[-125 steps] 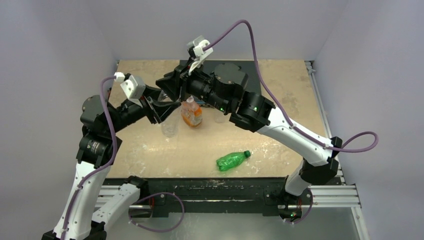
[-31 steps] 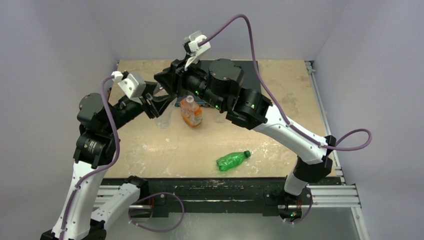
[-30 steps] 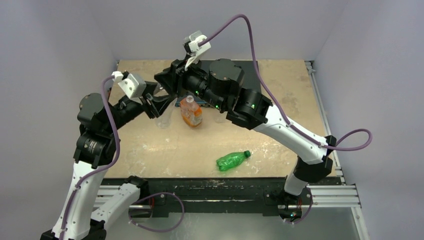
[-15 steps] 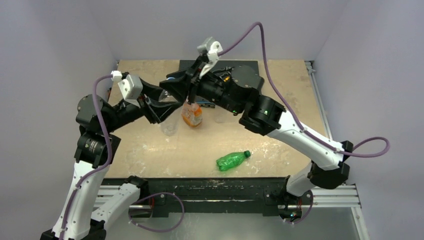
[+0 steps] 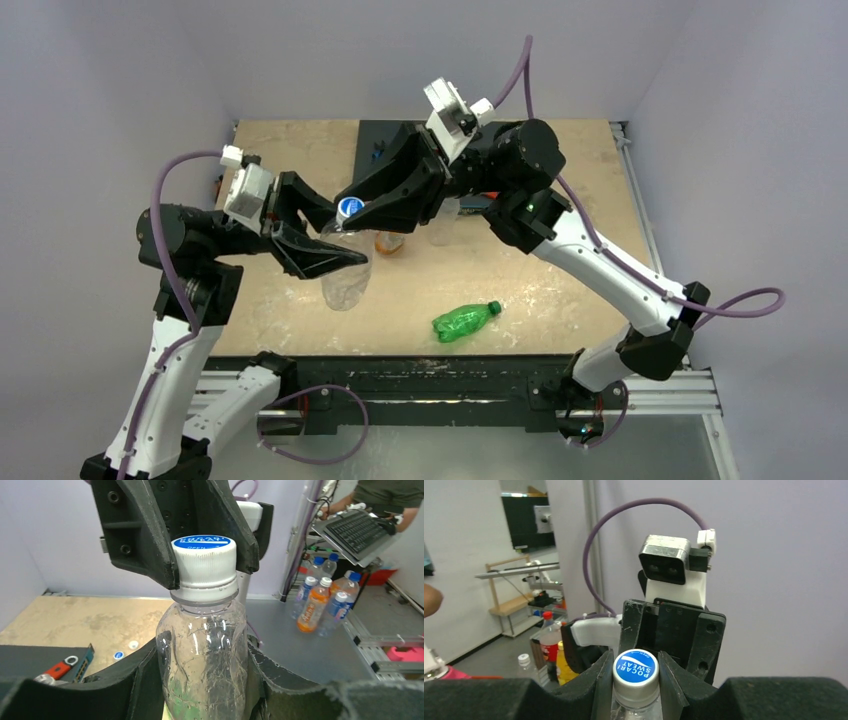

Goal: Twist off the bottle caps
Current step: Unscrew the bottle cap from the plastic bottle.

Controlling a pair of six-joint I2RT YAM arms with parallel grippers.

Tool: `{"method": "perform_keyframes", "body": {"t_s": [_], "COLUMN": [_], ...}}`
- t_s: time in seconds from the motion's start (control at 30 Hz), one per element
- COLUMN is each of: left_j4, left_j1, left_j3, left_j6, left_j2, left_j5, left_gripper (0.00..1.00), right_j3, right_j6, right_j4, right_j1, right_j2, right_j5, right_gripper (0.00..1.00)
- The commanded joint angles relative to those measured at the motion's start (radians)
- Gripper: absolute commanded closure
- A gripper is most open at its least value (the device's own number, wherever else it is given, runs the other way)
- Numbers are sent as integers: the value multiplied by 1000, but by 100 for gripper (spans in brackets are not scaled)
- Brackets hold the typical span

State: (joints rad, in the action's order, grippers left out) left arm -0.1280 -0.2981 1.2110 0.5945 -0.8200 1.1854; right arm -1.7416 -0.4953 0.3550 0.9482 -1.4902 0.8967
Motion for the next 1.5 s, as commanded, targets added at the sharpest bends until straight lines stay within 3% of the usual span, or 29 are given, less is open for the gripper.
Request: {"method": "perform_keyframes", "body": {"t_s": [0.0,0.1,0.27,0.3,0.4,0.43,0.53,0.63,0.8,1.07,1.23,1.47], "left_j4": [-93,-89,7,35,220,273,353,404,432,432,427,420], "left_j1": [10,10,10,10,10,10,10,10,10,10,10,10], "left_j3": [23,36,66,69,100,107,96,84,70,49,38,29], "left_j6": [100,106,12,-20,-200,-268,-397,-497,-581,-590,-590,-590], "left_j2": [5,1,-5,-5,-6,-5,5,10,9,18,24,26], "left_j5": [50,68,56,46,-48,-91,-242,-382,-575,-628,-625,-625], "left_gripper": [100,100,100,100,100,100,100,100,100,100,100,100], "right_j3": [-11,-28,-72,-85,-93,-87,-97,-229,-435,-404,-393,-354], "right_j6": [-132,-114,24,72,160,170,194,314,317,297,287,263], "right_j4": [209,184,-26,-116,-251,-264,-327,-502,-709,-655,-631,-602], "right_j1": [1,0,-9,-11,-11,-9,33,161,218,227,227,227], "right_j2": [44,32,26,31,65,76,85,25,-130,-137,-137,-136], "right_j5": [269,294,211,144,-193,-287,-543,-860,-1119,-1174,-1167,-1154], "right_gripper": [100,100,100,92,47,39,30,29,27,34,44,71]}}
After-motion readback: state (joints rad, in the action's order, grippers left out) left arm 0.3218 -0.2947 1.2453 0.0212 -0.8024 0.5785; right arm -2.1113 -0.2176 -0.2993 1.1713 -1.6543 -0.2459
